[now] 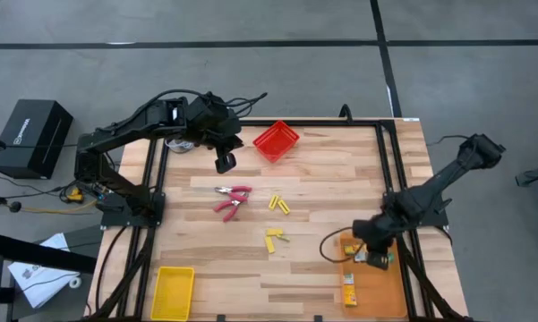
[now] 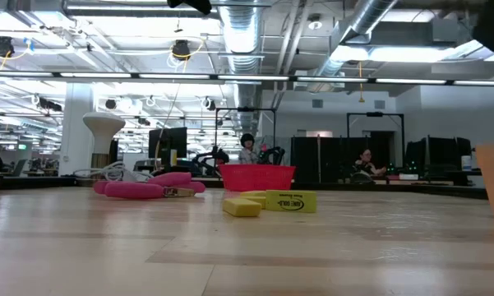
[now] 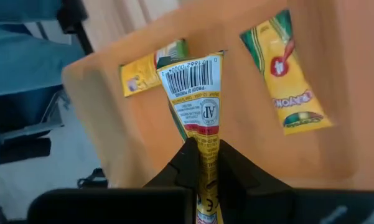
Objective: Pick & Place School Supplies
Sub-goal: Put the crayon box into the orange bin
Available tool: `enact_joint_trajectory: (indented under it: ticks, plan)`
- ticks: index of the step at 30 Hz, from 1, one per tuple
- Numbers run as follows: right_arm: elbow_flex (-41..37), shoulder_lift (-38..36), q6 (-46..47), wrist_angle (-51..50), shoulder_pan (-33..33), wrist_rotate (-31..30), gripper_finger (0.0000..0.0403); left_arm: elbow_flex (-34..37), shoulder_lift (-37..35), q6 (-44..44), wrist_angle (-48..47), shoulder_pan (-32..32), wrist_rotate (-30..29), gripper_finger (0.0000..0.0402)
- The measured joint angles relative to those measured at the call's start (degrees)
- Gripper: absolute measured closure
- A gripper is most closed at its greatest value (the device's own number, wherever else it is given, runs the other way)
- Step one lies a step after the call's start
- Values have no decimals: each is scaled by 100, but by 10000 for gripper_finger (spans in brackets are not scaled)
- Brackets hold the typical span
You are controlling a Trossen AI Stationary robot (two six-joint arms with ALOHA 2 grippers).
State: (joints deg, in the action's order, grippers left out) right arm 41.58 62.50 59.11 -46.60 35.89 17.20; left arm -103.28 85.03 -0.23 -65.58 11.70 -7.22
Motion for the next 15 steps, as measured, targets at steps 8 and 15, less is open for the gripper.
enact_joint_trajectory:
  ticks: [8,15]
  plan:
    - [-274,564,88,394,261,-192,380,0,0,-2,4,1,0,367]
    - [-273,914,-103,533,268,-208,324,0,0,-2,6,1,0,367]
